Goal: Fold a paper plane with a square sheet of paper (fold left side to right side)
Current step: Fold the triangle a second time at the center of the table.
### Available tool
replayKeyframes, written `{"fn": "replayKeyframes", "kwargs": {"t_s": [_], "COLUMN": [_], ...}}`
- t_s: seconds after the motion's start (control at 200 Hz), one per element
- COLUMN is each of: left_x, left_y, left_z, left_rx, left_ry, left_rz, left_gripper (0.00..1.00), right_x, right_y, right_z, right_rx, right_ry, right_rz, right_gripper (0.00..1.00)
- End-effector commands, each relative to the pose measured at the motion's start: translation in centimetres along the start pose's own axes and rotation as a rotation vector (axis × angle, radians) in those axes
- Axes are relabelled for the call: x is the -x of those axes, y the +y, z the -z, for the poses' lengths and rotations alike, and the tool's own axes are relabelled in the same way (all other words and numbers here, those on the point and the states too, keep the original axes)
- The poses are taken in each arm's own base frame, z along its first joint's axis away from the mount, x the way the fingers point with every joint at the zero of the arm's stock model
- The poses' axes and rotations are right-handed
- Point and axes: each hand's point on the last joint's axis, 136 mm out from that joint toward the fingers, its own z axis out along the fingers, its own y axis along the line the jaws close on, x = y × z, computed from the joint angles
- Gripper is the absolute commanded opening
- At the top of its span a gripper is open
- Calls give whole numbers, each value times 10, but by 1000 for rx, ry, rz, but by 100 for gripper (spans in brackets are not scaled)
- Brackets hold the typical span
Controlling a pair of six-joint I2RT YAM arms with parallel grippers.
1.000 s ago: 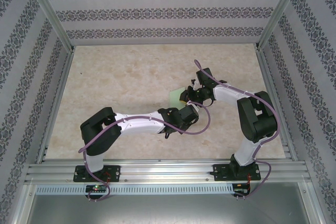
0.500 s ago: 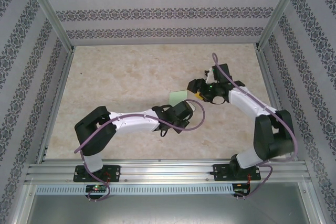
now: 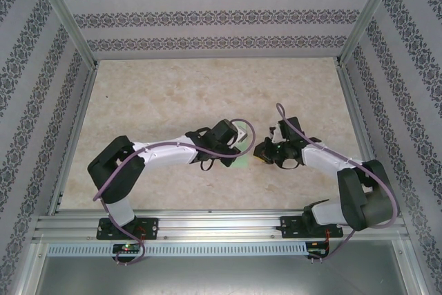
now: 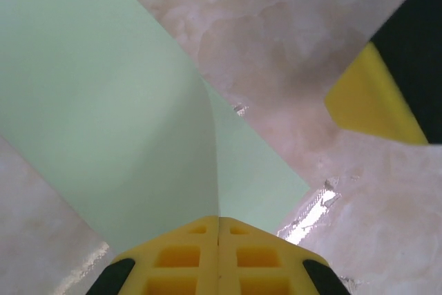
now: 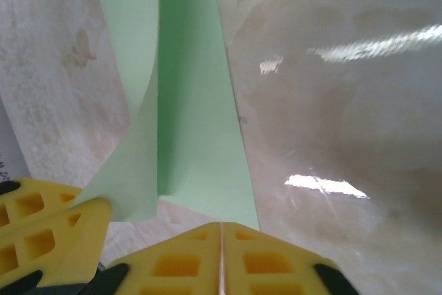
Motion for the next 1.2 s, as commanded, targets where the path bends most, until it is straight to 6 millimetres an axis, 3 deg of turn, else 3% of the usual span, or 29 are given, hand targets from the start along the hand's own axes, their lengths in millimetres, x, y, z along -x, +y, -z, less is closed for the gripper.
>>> {"fn": "replayKeyframes", "kwargs": {"t_s": [0.0, 0.215, 0.49, 0.789, 1.194], "left_x": [15, 13, 10, 4, 6], "left_y": [-4, 9, 19, 39, 46], "left_z": [10, 11, 7, -1, -15], "left_rx": [-70, -61, -45, -13, -20], "left_ry": [-63, -54, -30, 4, 30], "left_rz": [23, 41, 40, 48, 43], "left_gripper": [0, 0, 0, 0, 0], "right_x": [2, 0, -11, -19, -22], "right_y": [19, 22, -3, -22, -20], "right_z": [-7, -28, -47, -49, -48], "right_rx": [64, 15, -98, -195, -201], "right_ry": [-19, 2, 61, 99, 105], "right_rz": [50, 69, 42, 45, 64], "right_gripper": [5, 4, 4, 4, 5]}}
